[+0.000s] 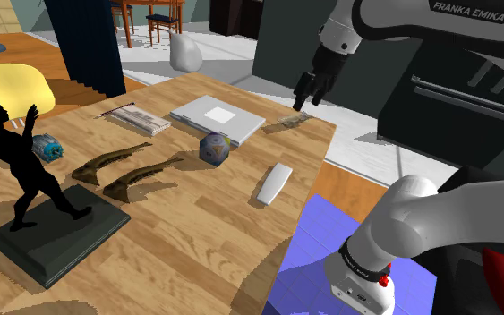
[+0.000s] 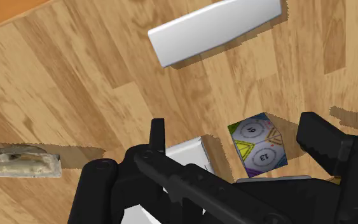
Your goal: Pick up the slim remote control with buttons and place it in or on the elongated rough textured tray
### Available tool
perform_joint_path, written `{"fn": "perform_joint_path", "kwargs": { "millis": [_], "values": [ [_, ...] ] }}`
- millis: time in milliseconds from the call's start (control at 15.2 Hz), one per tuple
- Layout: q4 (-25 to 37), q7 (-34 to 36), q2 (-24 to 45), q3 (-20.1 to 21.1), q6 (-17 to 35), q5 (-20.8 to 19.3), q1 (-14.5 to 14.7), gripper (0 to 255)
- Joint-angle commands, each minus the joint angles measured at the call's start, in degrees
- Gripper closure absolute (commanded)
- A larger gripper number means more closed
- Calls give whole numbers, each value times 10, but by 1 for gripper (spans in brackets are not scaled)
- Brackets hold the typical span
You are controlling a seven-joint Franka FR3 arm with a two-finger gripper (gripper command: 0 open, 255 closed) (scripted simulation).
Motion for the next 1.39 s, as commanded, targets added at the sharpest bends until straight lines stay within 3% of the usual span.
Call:
{"fn": "perform_joint_path", "kwargs": {
  "millis": [0, 660, 1188, 1320],
  "values": [
    [0, 0, 0, 0, 0, 0, 0, 0],
    [-181, 367, -9, 123, 143, 70, -91, 0],
    [-264, 666, 73, 244, 284, 155, -143, 0],
    [-273, 666, 85, 248, 305, 158, -143, 0]
  ]
}}
